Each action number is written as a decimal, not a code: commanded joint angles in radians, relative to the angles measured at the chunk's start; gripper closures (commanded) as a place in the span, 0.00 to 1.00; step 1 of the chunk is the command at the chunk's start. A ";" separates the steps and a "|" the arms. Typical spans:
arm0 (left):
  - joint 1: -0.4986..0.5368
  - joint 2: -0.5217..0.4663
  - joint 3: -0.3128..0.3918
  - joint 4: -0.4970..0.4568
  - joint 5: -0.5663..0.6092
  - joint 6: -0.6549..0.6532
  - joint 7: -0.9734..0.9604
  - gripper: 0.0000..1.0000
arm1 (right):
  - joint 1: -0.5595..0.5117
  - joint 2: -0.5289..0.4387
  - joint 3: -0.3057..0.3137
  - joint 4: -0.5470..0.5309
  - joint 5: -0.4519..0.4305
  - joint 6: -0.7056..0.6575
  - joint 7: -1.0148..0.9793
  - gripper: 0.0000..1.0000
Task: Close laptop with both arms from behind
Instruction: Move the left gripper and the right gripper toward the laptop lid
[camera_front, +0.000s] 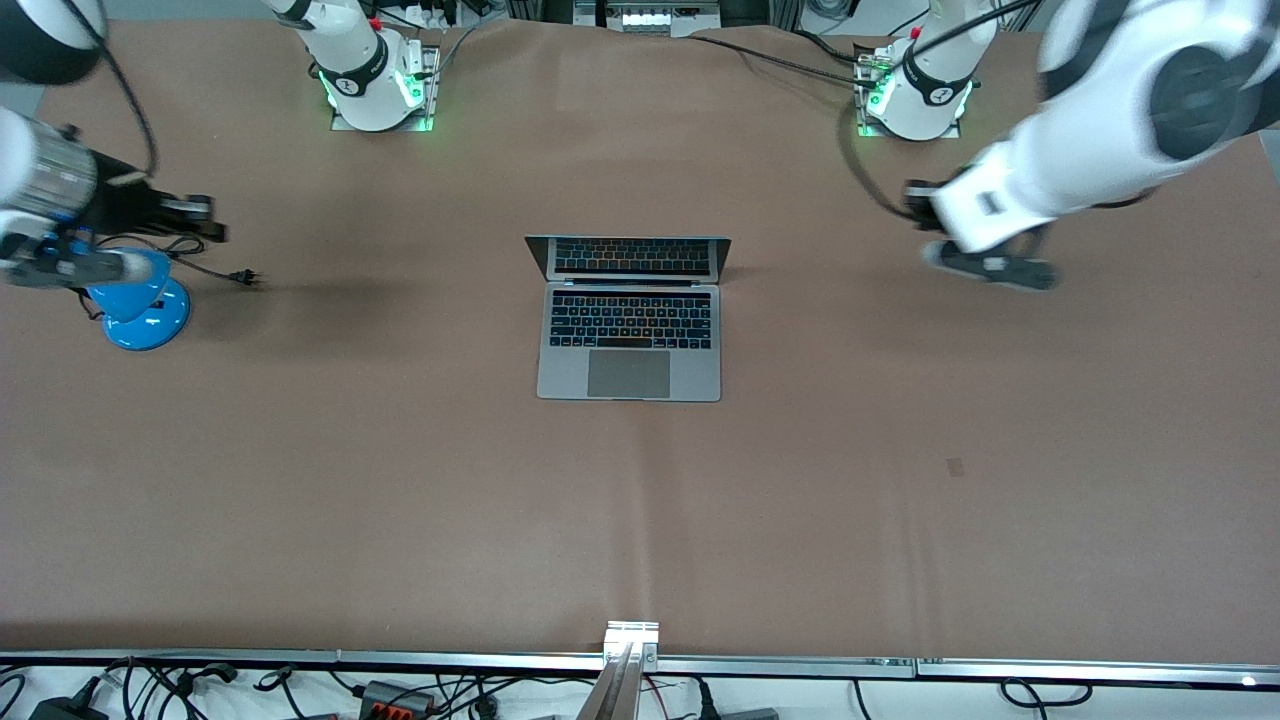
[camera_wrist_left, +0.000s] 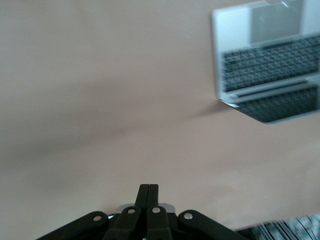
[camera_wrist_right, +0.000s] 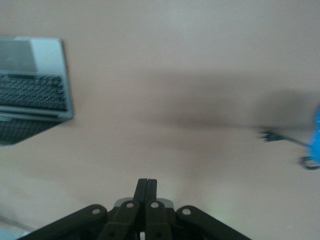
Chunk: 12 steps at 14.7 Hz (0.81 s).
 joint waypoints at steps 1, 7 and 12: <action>0.014 0.026 -0.066 -0.045 -0.051 0.032 -0.011 1.00 | 0.033 -0.030 -0.005 -0.112 0.129 -0.007 0.005 1.00; 0.013 0.032 -0.320 -0.292 -0.093 0.336 -0.210 1.00 | 0.199 -0.029 -0.005 -0.294 0.364 0.051 0.005 1.00; -0.025 0.119 -0.377 -0.358 -0.085 0.521 -0.325 1.00 | 0.462 -0.027 -0.005 -0.412 0.407 0.279 0.018 1.00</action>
